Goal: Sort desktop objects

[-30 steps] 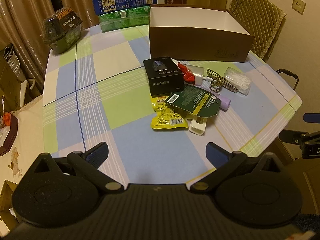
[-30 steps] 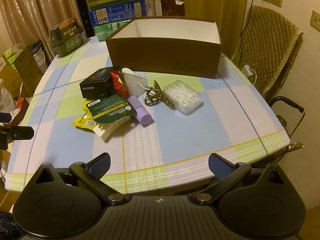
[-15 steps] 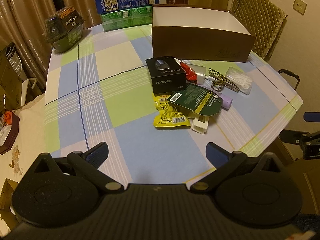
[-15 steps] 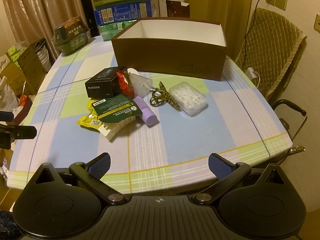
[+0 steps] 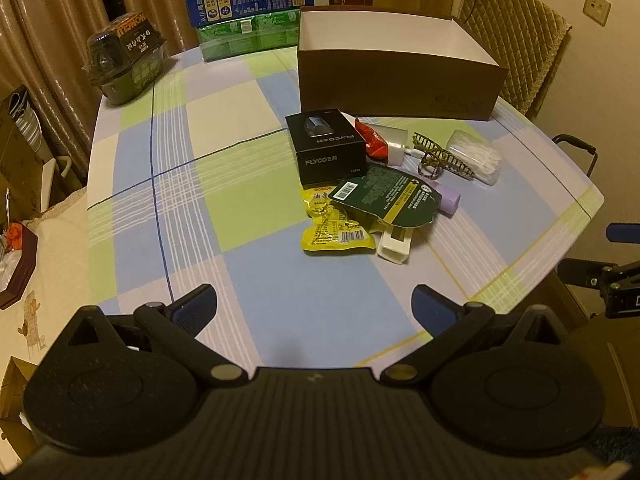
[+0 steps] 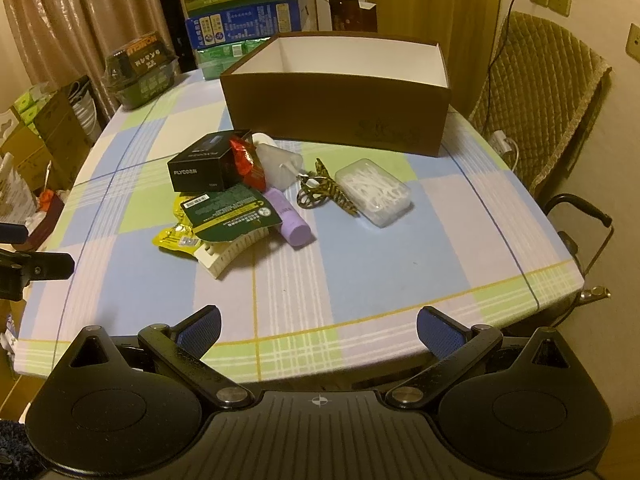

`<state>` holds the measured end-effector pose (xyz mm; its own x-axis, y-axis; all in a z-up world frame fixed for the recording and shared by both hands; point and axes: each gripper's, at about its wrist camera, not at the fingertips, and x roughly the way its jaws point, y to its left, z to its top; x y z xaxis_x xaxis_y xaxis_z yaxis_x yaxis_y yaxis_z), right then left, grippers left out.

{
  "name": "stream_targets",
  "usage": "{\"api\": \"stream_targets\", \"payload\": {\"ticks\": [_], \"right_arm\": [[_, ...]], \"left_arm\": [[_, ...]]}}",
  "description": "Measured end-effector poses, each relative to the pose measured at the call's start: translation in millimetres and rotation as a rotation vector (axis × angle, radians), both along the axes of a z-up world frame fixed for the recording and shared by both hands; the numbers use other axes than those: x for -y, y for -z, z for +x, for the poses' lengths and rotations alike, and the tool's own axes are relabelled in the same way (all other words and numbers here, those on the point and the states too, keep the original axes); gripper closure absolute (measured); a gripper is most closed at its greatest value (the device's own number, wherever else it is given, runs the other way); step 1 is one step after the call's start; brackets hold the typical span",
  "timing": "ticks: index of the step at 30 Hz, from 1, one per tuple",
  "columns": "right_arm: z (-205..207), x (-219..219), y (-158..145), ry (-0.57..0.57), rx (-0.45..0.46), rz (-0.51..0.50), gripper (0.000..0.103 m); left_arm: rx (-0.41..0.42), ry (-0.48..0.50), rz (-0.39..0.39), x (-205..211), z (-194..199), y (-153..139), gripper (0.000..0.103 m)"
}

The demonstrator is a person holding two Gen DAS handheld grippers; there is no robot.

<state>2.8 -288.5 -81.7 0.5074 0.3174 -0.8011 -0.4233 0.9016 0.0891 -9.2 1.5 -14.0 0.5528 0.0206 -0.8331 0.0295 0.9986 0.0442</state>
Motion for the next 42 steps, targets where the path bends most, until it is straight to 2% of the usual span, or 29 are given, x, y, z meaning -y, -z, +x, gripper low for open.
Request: {"api": "stream_targets", "payload": {"ticks": [25, 42], "right_arm": [[9.9, -0.4, 5.7, -0.001, -0.021, -0.004, 0.002], [31.5, -2.3, 8.0, -0.017, -0.034, -0.004, 0.002]], "left_arm": [[-0.027, -0.014, -0.012, -4.6, 9.3, 7.7, 0.001], [-0.045, -0.02, -0.032, -9.6, 27.3, 13.7, 0.001]]}}
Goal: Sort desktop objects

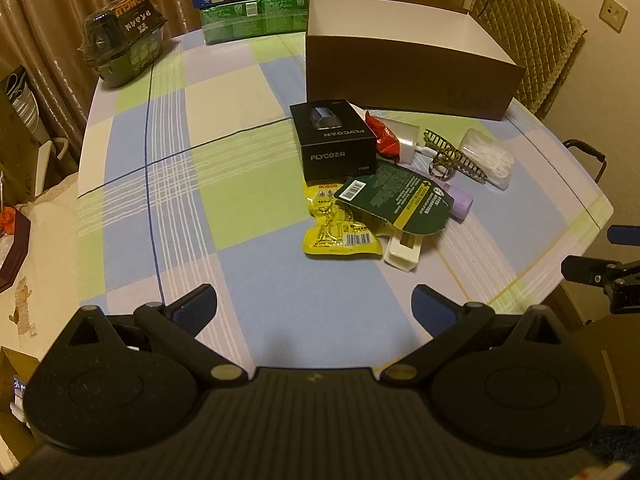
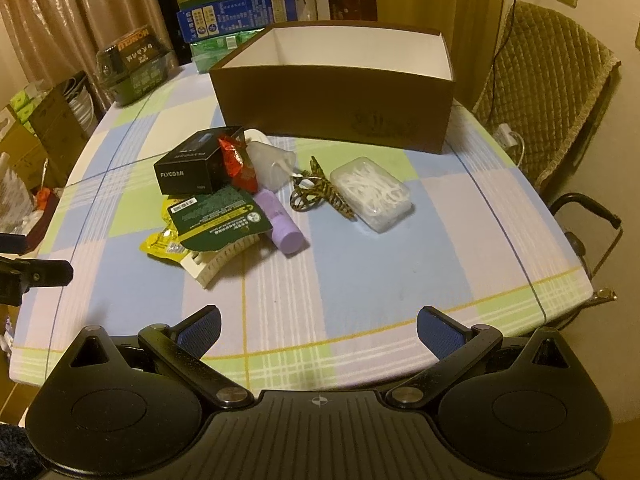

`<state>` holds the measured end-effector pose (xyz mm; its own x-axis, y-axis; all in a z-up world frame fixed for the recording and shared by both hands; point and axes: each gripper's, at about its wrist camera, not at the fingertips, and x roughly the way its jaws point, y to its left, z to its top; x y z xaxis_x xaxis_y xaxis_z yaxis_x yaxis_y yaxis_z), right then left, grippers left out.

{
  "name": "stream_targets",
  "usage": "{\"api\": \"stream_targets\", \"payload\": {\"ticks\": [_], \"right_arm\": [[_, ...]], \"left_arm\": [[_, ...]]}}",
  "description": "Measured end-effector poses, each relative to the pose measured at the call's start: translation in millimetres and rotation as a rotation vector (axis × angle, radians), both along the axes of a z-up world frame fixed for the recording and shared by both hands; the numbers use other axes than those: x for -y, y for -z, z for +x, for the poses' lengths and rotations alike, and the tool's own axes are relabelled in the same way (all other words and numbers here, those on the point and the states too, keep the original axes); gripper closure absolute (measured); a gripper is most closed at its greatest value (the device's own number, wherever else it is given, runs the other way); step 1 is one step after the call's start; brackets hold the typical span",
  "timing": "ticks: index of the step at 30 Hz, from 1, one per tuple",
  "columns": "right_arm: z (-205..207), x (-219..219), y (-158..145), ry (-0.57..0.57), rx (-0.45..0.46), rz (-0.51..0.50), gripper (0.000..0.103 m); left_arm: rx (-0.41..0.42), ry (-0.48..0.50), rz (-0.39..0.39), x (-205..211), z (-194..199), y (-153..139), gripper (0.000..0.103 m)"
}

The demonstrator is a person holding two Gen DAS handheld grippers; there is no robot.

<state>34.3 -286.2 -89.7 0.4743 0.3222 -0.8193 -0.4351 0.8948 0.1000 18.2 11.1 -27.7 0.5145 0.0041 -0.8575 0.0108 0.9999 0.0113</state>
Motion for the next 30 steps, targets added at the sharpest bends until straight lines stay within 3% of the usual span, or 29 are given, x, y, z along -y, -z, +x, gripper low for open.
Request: {"api": "stream_targets", "payload": {"ticks": [30], "right_arm": [[55.1, -19.0, 12.4, -0.058, -0.015, -0.003, 0.002]], "left_arm": [[-0.024, -0.024, -0.033, -20.0, 39.4, 13.5, 0.001]]}}
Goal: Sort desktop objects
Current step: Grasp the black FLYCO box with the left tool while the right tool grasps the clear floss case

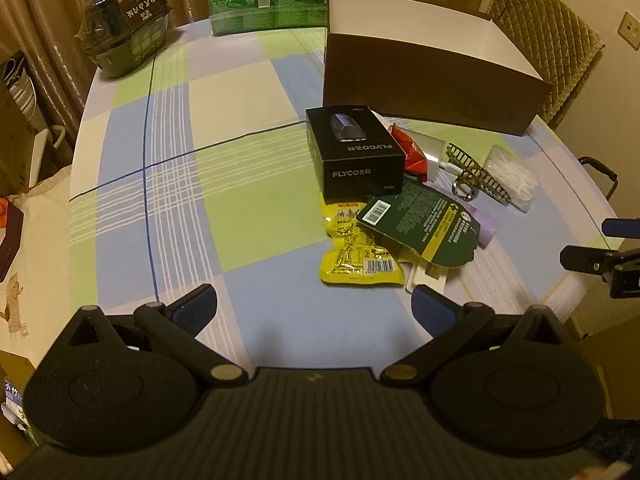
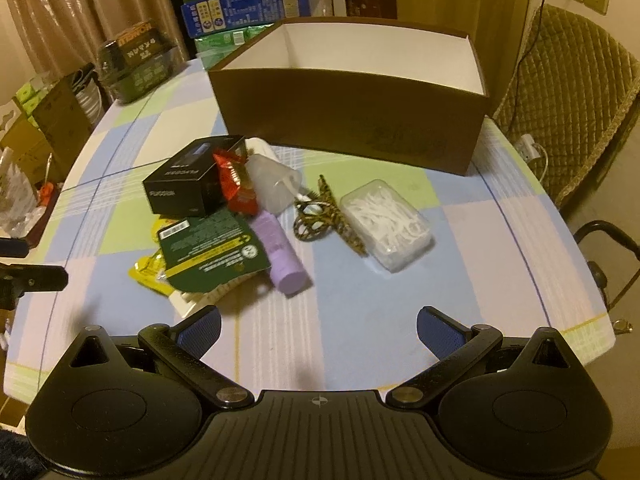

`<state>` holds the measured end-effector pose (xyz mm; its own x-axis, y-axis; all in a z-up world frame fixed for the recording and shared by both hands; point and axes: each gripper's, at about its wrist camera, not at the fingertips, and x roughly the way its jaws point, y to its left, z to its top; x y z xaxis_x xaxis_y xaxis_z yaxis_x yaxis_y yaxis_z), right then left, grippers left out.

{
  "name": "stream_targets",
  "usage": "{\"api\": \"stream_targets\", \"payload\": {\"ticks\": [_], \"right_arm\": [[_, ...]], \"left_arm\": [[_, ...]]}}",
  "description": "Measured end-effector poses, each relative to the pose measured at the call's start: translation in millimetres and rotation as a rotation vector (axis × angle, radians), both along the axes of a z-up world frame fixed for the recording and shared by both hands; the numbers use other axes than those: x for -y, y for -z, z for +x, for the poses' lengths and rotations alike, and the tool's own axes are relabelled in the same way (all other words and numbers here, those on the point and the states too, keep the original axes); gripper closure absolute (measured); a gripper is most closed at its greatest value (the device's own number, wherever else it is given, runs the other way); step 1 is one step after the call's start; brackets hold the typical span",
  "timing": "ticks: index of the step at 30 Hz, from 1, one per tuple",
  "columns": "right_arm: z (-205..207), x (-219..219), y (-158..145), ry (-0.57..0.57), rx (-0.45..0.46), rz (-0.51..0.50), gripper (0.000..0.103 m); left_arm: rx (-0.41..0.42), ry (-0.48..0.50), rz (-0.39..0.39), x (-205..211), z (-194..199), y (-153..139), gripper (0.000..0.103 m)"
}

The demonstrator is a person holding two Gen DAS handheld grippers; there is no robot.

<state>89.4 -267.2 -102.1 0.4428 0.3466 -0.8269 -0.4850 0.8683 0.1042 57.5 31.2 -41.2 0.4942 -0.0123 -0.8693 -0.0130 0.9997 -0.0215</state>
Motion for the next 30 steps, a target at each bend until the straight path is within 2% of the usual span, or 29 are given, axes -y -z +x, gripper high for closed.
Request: {"api": "stream_targets", "payload": {"ticks": [13, 30], "right_arm": [[38.5, 5.8, 6.1, -0.003, 0.003, -0.023, 0.002], [99.6, 37.3, 20.6, -0.008, -0.011, -0.044, 0.002]], "left_arm": [[-0.01, 0.012, -0.011, 14.8, 35.4, 6.7, 0.001], [-0.021, 0.003, 0.011, 41.1, 97.3, 24.8, 0.001]]}}
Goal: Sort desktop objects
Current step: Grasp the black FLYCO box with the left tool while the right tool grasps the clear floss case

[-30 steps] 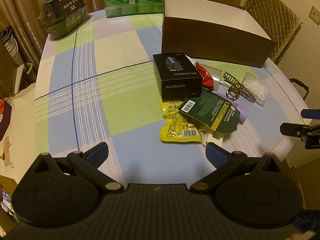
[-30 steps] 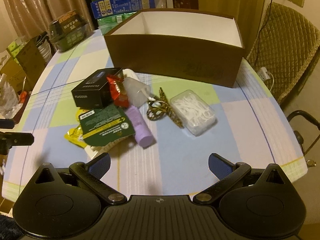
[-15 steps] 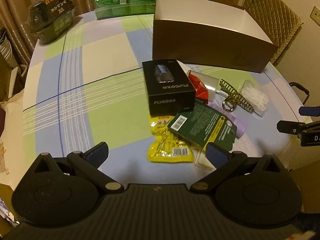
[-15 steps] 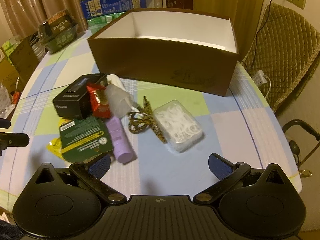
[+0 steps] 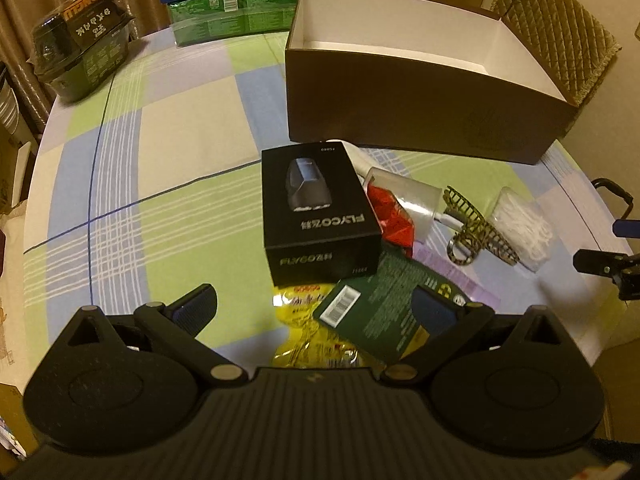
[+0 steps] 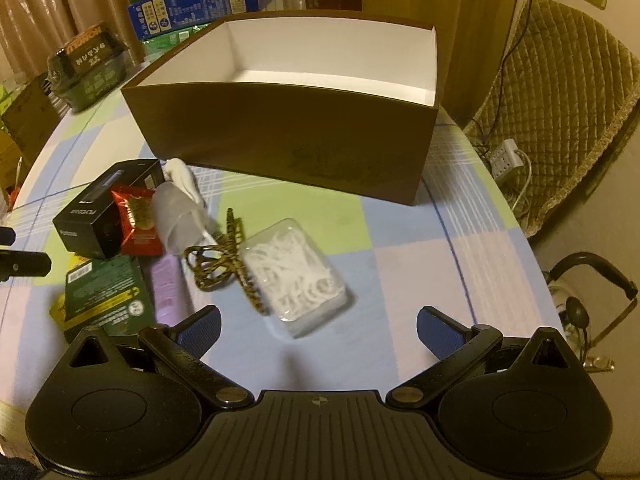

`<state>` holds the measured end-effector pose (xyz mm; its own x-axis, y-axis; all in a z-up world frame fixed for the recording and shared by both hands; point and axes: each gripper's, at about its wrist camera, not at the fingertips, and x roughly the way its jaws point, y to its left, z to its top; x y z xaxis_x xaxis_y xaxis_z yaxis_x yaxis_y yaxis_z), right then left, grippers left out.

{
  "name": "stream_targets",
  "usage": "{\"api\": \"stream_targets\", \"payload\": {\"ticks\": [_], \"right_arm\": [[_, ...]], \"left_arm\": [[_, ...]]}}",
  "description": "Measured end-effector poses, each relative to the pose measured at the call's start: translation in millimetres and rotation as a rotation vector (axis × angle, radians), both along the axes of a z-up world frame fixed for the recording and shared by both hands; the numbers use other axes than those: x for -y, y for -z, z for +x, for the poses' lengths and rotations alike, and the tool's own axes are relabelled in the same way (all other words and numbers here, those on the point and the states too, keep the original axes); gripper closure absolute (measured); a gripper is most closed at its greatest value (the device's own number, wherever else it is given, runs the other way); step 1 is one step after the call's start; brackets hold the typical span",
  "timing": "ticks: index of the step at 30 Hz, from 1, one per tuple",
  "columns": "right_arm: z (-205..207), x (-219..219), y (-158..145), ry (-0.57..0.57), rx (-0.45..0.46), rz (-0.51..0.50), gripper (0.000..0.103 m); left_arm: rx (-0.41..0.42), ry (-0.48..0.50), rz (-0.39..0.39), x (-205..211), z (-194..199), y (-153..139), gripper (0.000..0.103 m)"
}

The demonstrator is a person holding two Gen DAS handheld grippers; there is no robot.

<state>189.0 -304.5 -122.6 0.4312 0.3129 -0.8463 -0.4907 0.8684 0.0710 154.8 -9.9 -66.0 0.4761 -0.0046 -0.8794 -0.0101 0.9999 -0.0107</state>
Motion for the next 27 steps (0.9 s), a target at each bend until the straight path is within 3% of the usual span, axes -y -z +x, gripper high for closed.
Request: {"api": "stream_targets", "payload": {"ticks": [16, 19, 21, 23, 27], "right_arm": [[39.0, -26.5, 39.4, -0.271, -0.014, -0.045, 0.003], [41.6, -30.9, 47.9, -0.331, -0.005, -0.061, 0.024], [44.2, -31.4, 52.3, -0.359, -0.018, -0.057, 0.03], [45.4, -29.3, 54.3, -0.386, -0.022, -0.034, 0.046], [51.4, -22.2, 55.3, -0.359, -0.008, -0.044, 0.046]], "left_arm": [[-0.023, -0.097, 0.025, 12.3, 20.4, 9.4, 0.001], [-0.032, -0.111, 0.034, 14.8, 21.6, 10.6, 0.001], [-0.036, -0.119, 0.04, 17.3, 22.9, 11.3, 0.001], [-0.039, -0.122, 0.049, 20.6, 24.5, 12.0, 0.001], [-0.045, -0.138, 0.066, 24.5, 27.2, 12.7, 0.001]]}}
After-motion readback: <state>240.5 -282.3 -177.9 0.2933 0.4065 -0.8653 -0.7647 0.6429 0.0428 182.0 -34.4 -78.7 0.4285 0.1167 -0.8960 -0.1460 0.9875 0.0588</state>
